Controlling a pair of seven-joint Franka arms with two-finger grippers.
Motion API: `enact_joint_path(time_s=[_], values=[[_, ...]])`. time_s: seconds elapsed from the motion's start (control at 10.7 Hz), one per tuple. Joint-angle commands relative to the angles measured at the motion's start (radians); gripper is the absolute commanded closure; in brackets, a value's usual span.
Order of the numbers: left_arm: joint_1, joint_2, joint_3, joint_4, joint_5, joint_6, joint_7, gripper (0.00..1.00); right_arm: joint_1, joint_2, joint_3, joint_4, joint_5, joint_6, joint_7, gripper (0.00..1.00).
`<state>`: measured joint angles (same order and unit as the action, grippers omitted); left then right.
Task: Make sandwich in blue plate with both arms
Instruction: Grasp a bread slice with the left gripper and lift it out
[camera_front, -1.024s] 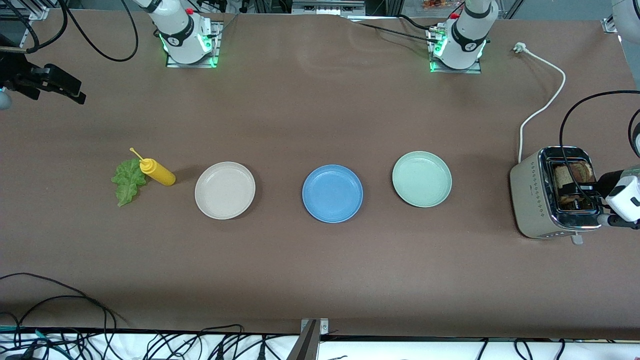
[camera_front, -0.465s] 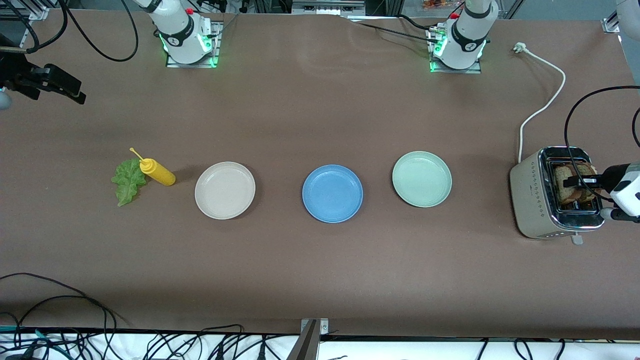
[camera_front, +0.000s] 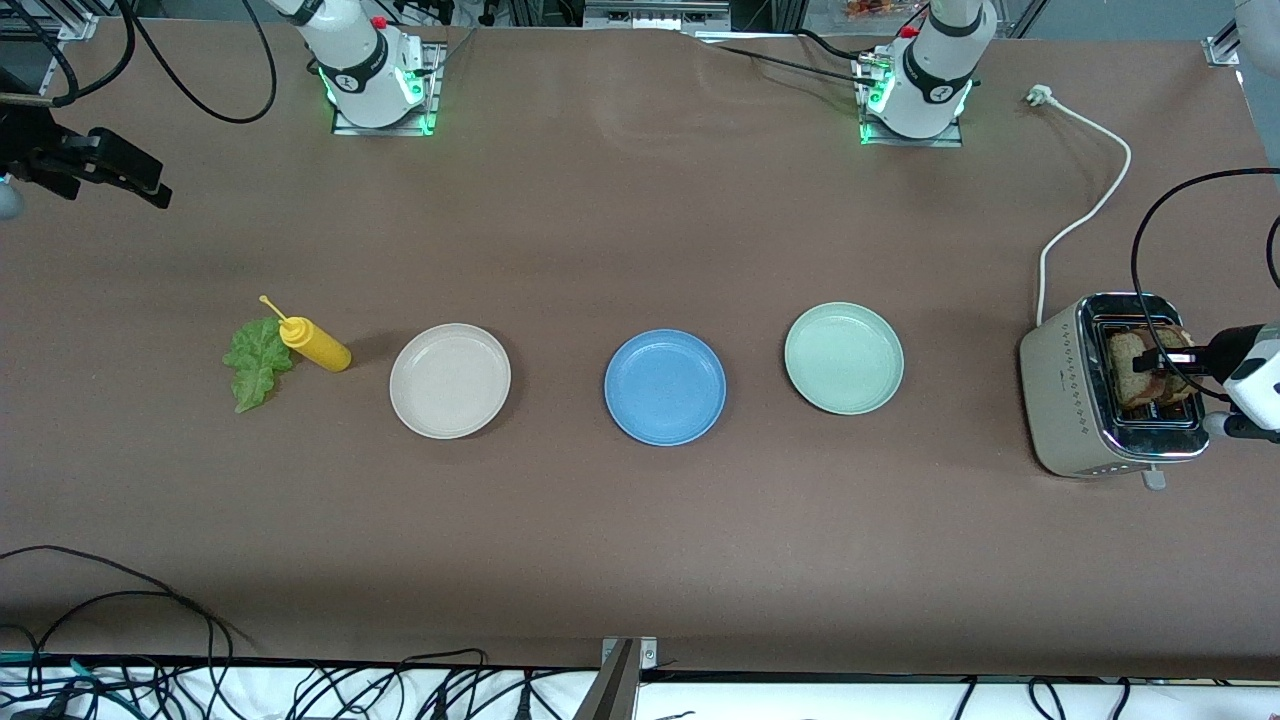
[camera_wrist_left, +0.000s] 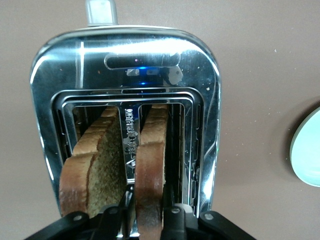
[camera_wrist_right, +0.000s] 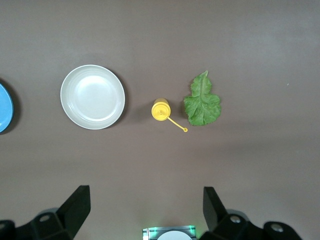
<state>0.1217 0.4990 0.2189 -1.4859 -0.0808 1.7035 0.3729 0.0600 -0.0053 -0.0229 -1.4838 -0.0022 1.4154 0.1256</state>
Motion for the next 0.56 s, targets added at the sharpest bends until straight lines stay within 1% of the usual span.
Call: enact_joint_path(time_s=[0.0,0.09,0.19,0.28,0.47], values=[[-0.002,-0.011,0.007,0.003,-0.031,-0.021,0.008,0.76,0.006,-0.008,-0.005,-0.006,0.001,-0.001,-0.011,0.00],[-0.004,-0.011,0.005,0.004,-0.031,-0.021,0.009,0.81,0.006,-0.008,-0.005,-0.006,0.001,-0.001,-0.011,0.00],[-0.005,-0.011,0.005,0.009,-0.031,-0.021,0.008,0.92,0.006,-0.008,-0.005,-0.006,0.001,-0.001,-0.011,0.00],[-0.008,-0.011,0.005,0.012,-0.033,-0.021,0.006,1.00,0.006,-0.008,-0.005,-0.006,0.001,-0.001,-0.009,0.00],[-0.016,-0.011,0.000,0.022,-0.033,-0.019,-0.015,1.00,0.006,-0.008,-0.005,-0.006,0.001,-0.001,-0.011,0.00]])
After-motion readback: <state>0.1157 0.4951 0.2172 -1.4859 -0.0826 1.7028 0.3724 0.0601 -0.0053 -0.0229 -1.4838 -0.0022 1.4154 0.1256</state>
